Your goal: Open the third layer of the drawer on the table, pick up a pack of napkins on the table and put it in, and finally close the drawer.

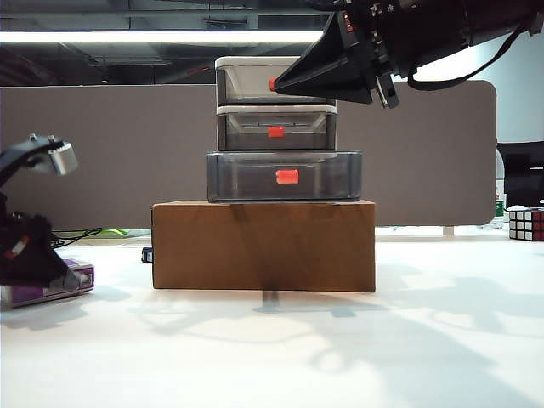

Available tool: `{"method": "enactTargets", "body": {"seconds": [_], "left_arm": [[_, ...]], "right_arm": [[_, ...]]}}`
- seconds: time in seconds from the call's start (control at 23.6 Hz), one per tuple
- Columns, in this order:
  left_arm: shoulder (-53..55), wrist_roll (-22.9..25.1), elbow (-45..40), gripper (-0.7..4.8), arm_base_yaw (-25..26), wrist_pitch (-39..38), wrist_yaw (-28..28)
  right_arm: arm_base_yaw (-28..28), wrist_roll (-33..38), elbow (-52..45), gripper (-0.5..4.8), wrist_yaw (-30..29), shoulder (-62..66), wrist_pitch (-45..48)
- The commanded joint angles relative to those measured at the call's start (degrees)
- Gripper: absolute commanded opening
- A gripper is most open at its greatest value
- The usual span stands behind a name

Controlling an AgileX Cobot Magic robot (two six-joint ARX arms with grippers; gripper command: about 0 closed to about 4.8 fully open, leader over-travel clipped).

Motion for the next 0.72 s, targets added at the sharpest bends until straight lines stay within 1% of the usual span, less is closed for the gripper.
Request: {"method": "enactTargets", "body": {"seconds": [0.04, 0.17, 0.25, 0.3, 0.34, 0.38, 0.51, 0.59, 0.63, 0.68, 0.72], "left_arm": [[1.73, -0.26, 0.17, 4.78, 0.09, 0.39, 0.5], [2.54, -1.38, 0.2, 4.51, 0.07, 0.37, 0.5], [2.54, -1.53, 0.2, 3.63, 0.07, 0.39, 0.59], [2.54, -1.53, 0.2, 2.98, 0.07, 0.35, 1.01], [2.54, -1.51, 0.2, 2.62, 0.07, 0.37, 1.86], [2.54, -1.51, 0.2, 2.12, 0.07, 0.37, 2.75], [2.49, -1.53, 0.2, 2.04, 0.04, 0.39, 3.08], [1.86, -2.58, 0.33, 2.03, 0.04, 0.42, 3.48], [0.17, -3.63, 0.46, 1.99, 0.04, 0.46, 5.27], [-1.03, -3.67, 0.46, 1.93, -0.02, 0.46, 5.95], [-4.7, -4.52, 0.46, 1.81, -0.39, 0.24, 7.06]], "right_arm": [[0.04, -0.17, 0.35, -0.06, -0.28, -0.31, 0.52], [0.04, -0.2, 0.35, -0.06, -0.28, -0.31, 0.55], [0.04, -0.2, 0.35, -0.06, -0.26, -0.31, 0.52], [0.04, -0.2, 0.35, -0.06, -0.28, -0.31, 0.55], [0.04, -0.2, 0.35, -0.06, -0.26, -0.31, 0.55], [0.04, -0.17, 0.35, -0.06, -0.26, -0.31, 0.55], [0.04, -0.17, 0.35, -0.06, -0.26, -0.31, 0.55], [0.04, -0.17, 0.35, -0.06, -0.28, -0.39, 0.61], [0.04, -0.2, 0.35, -0.06, -0.28, -0.72, 0.61], [0.04, -0.17, 0.35, -0.06, -0.26, -1.07, 0.72], [0.04, -0.2, 0.35, -0.06, -0.24, -1.79, 0.74]]}}
